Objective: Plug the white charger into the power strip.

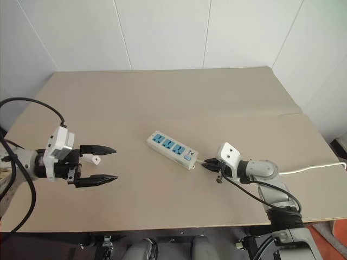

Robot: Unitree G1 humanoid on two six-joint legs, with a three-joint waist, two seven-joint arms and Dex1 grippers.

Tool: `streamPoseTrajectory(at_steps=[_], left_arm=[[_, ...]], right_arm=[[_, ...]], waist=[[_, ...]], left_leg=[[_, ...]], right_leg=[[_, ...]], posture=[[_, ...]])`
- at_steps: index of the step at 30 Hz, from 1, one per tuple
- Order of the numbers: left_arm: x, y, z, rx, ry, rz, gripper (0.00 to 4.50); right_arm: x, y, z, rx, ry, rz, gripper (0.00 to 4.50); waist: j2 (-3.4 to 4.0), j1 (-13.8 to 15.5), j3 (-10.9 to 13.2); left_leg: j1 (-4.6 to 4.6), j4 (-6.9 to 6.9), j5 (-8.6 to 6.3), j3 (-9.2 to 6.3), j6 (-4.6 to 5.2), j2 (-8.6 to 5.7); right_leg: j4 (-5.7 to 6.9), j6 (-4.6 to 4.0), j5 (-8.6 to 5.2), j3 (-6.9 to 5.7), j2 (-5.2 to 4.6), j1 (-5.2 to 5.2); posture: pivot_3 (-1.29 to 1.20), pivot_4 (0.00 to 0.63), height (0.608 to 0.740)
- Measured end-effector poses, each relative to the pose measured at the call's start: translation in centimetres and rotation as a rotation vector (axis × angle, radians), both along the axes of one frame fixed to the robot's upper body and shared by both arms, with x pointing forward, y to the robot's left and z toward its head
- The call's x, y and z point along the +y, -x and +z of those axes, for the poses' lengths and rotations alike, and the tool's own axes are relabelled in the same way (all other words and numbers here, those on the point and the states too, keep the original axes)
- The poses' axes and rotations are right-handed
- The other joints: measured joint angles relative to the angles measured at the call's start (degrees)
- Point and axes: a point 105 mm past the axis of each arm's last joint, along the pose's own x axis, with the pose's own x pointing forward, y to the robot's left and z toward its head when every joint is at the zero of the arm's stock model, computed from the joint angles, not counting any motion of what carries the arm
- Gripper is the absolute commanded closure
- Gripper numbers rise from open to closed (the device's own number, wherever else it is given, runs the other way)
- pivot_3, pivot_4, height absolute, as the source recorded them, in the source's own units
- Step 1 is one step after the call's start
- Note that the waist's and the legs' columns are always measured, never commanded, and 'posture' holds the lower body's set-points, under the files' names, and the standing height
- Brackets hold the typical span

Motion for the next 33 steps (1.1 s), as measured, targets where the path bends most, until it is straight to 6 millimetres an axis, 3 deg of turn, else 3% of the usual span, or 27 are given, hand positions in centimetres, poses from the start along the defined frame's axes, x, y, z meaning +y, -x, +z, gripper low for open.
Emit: streamPoseTrajectory(at_steps=[4,8,13,17,24,33], left_arm=[[0.3,-0.3,-0.1,0.007,-0.003,0.000,0.00],[0.5,-0.5,-0.3,0.016,-0.013,-0.002,0.00],[0.5,-0.6,0.1,0.005,-0.018,-0.016,0.00],[0.6,-0.7,0.1,0.001,-0.023,-0.019,0.00],[0.7,-0.8,-0.2,0.005,-0.033,-0.010,0.00],[1.0,-0.7,-0.6,0.013,-0.051,0.000,0.00]], right_arm=[[0.8,0.7,0.5,-0.002,-0.062,-0.024,1.37],[0.2,1.5,1.7,-0.035,-0.140,-0.073,0.09],[-0.2,2.5,2.5,-0.052,-0.212,-0.106,0.09],[0.9,1.9,3.2,-0.118,-0.313,-0.171,0.09],[3.7,0.8,2.1,-0.100,-0.360,-0.144,0.09],[4.0,0.3,0.1,-0.043,-0.362,-0.113,0.09]], waist=[[0.00,0.08,0.00],[0.00,0.28,0.00],[0.00,0.32,0.00],[-0.01,-0.14,0.00],[-0.01,0.09,0.00],[-0.01,0.08,0.00]], left_leg=[[-0.28,0.00,0.00,-0.05,0.00,-0.02],[-0.48,0.01,0.00,-0.10,0.00,-0.06],[-0.37,0.01,0.00,-0.08,0.00,-0.05],[-0.34,-0.02,0.00,-0.09,0.00,-0.01],[-0.36,0.00,0.00,-0.07,0.00,-0.04],[-0.35,0.00,0.00,-0.06,0.00,-0.04]], right_leg=[[-0.10,0.03,-0.02,-0.01,-0.06,-0.16],[-0.16,0.04,-0.01,-0.01,-0.14,-0.30],[-0.15,0.04,-0.02,-0.03,-0.11,-0.20],[-0.11,0.04,-0.02,0.01,-0.06,-0.24],[-0.13,0.04,-0.02,-0.02,-0.08,-0.24],[-0.12,0.04,-0.02,-0.02,-0.08,-0.24]], posture=[[0.00,0.150,0.740],[0.00,0.150,0.740],[0.00,0.150,0.740],[0.00,0.150,0.740],[0.00,0.150,0.740],[0.00,0.150,0.740]])
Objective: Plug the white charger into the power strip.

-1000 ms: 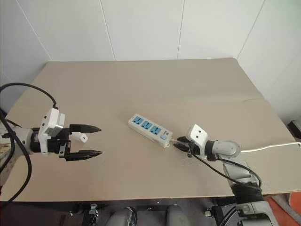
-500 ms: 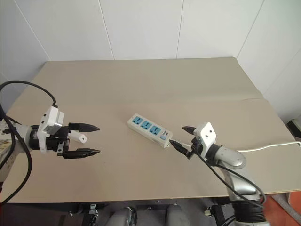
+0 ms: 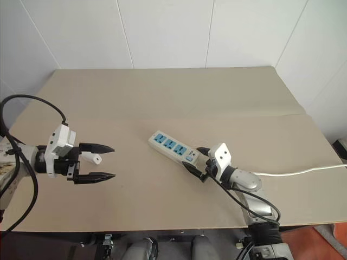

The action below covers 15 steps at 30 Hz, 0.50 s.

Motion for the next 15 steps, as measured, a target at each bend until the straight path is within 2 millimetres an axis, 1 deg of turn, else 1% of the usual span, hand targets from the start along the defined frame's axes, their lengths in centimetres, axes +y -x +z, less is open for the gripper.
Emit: streamPoseTrajectory(at_steps=[2,10,13,15], left_arm=[[-0.07,0.10,-0.01,-0.002,-0.002,-0.004,0.00],[0.16,0.15,0.14,-0.010,-0.002,0.007,0.00],[0.20,0.13,0.19,-0.012,-0.001,0.010,0.00],[0.20,0.12,0.20,-0.013,-0.001,0.011,0.00]], right_arm=[[0.23,0.08,-0.59,0.007,0.009,0.019,0.09],[0.95,-0.54,-0.54,-0.024,-0.003,0.047,0.09],[0.95,-0.73,-0.54,-0.026,-0.003,0.050,0.09],[0.95,-0.74,-0.56,-0.026,-0.003,0.053,0.45]], waist=[[0.00,-0.07,0.00],[0.00,-0.20,0.00],[-0.01,-0.17,-0.01],[-0.01,-0.17,-0.01]], left_leg=[[-0.01,0.00,0.00,0.00,0.00,0.00],[0.10,0.00,0.00,-0.02,0.00,0.02],[0.11,0.00,0.00,-0.02,0.00,0.02],[0.13,0.00,0.00,-0.03,0.00,0.02]], right_leg=[[-0.01,0.00,0.00,0.01,0.00,-0.01],[0.04,0.00,0.00,0.02,0.02,0.03],[0.04,0.00,0.00,0.02,0.01,0.05],[0.04,0.00,0.00,0.02,0.01,0.07]], posture=[[0.00,0.150,0.740],[0.00,0.150,0.740],[0.00,0.150,0.740],[0.00,0.150,0.740]])
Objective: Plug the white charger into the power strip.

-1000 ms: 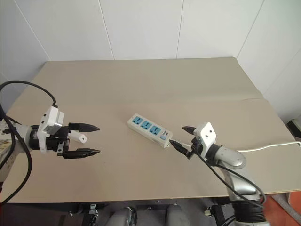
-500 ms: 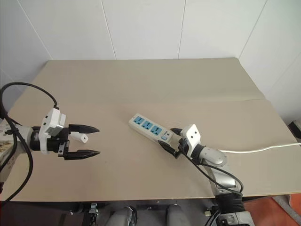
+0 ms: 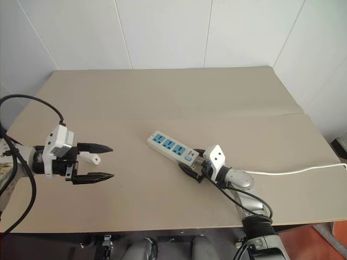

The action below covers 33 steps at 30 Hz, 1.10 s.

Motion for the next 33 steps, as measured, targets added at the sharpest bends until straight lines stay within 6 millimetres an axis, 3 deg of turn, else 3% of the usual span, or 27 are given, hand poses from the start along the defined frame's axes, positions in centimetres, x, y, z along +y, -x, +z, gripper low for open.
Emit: streamPoseTrajectory(at_steps=[3,12,15,20,23,26,33], left_arm=[[0.0,0.0,0.0,0.001,0.000,0.002,0.00],[0.0,0.0,-0.2,0.004,0.001,0.010,0.00],[-0.1,-0.2,0.0,-0.006,0.011,0.017,0.00],[-0.8,-1.7,4.0,-0.183,0.104,0.063,0.00],[-0.8,-2.8,6.5,-0.266,0.096,0.076,0.00],[0.0,-3.8,7.5,-0.273,-0.048,0.060,0.00],[1.7,-6.3,4.1,-0.055,-0.547,-0.074,0.00]], right_arm=[[0.0,0.1,0.0,-0.006,0.005,0.009,1.07],[-0.1,0.3,-0.1,-0.011,0.020,0.024,1.07],[0.1,1.3,-0.1,-0.006,0.035,0.100,1.07],[1.3,3.8,-0.1,0.026,0.081,0.345,1.07],[2.2,4.3,0.3,0.026,0.120,0.475,1.07],[3.5,4.4,0.4,0.026,0.148,0.575,1.07],[6.4,3.8,-0.2,0.017,0.186,0.679,1.07]], waist=[[0.00,0.02,0.00],[0.00,0.13,0.00],[0.00,0.16,0.00],[-0.02,0.07,0.00],[-0.03,-0.08,0.00],[-0.03,-0.41,0.00],[-0.03,-0.90,0.01]], left_leg=[[0.00,0.00,0.00,0.00,0.00,0.00],[-0.01,0.00,0.00,-0.01,0.00,0.00],[-0.04,-0.01,0.00,-0.01,0.00,-0.01],[-0.03,0.05,0.00,-0.01,0.00,0.00],[-0.03,0.08,0.00,0.04,0.00,0.00],[-0.01,0.03,0.00,0.07,0.00,0.00],[-0.18,0.09,0.01,0.07,0.00,-0.02]], right_leg=[[0.00,0.00,0.00,0.00,0.00,0.01],[-0.01,0.00,0.00,0.00,-0.01,0.00],[-0.03,0.00,0.00,-0.02,-0.01,-0.01],[0.00,0.01,0.00,-0.03,0.01,0.01],[0.02,0.01,0.00,-0.05,0.05,0.01],[0.00,0.01,0.00,-0.05,0.09,0.00],[0.01,0.02,-0.01,-0.13,0.16,-0.08]], posture=[[0.00,0.150,0.740],[0.00,0.150,0.740],[0.00,0.150,0.740],[0.00,0.150,0.740],[0.00,0.150,0.740],[0.00,0.150,0.740],[0.00,0.150,0.740]])
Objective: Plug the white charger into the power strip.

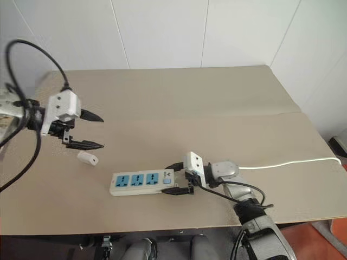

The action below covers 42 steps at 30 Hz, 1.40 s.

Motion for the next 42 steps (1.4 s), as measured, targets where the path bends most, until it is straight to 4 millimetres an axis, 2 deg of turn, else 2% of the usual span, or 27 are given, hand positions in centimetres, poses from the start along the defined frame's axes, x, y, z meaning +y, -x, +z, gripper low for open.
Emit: streamPoseTrajectory(at_steps=[5,12,18,22,29,37,42], left_arm=[[0.4,-0.4,-0.8,0.064,-0.327,-0.102,0.00],[3.6,-1.6,-4.0,0.165,-0.659,-0.120,0.00],[3.8,-2.5,-4.9,0.179,-0.706,-0.145,0.00],[3.3,-2.8,-4.8,0.149,-0.673,-0.164,0.00],[3.1,-2.6,-7.0,0.171,-0.696,-0.221,0.00],[2.6,-2.9,-8.3,0.136,-0.730,-0.277,0.00],[2.7,-2.9,-8.4,0.127,-0.719,-0.281,0.00]], right_arm=[[0.6,0.0,-0.5,-0.023,0.006,0.020,1.07],[0.6,-0.2,-0.6,-0.030,0.001,-0.004,1.07],[0.7,0.0,-0.6,-0.035,-0.010,-0.020,1.07],[0.7,0.0,-0.7,-0.034,-0.008,-0.025,1.07],[0.7,0.0,-0.7,-0.032,-0.005,-0.032,1.07],[0.9,-0.1,-0.7,-0.033,-0.007,-0.044,1.07],[0.8,0.0,-0.8,-0.037,-0.009,-0.054,1.07]], waist=[[-0.01,-0.59,0.00],[-0.01,-0.27,0.00],[-0.02,-0.37,0.00],[-0.02,-0.44,0.00],[-0.02,-0.43,0.00],[-0.03,-0.48,-0.01],[-0.03,-0.41,-0.01]], left_leg=[[-0.04,0.09,0.00,-0.03,0.00,0.01],[0.06,0.26,0.00,-0.09,0.01,0.03],[0.00,0.50,-0.01,-0.12,0.03,0.04],[-0.02,0.61,-0.04,-0.13,0.08,0.05],[0.00,0.66,-0.04,-0.12,0.09,0.07],[0.03,0.66,-0.04,-0.13,0.09,0.09],[0.02,0.67,-0.04,-0.12,0.09,0.08]], right_leg=[[0.12,0.01,-0.01,0.08,0.00,-0.10],[0.56,0.12,-0.08,0.06,0.09,-0.11],[0.71,0.17,-0.12,0.06,0.11,-0.13],[0.75,0.17,-0.12,0.07,0.12,-0.14],[0.80,0.17,-0.12,0.08,0.14,-0.13],[0.82,0.17,-0.12,0.09,0.17,-0.12],[0.83,0.17,-0.12,0.09,0.15,-0.11]], posture=[[0.00,0.150,0.740],[0.00,0.150,0.740],[0.00,0.150,0.740],[0.00,0.150,0.740],[0.00,0.150,0.740],[0.00,0.150,0.740],[0.00,0.150,0.740]])
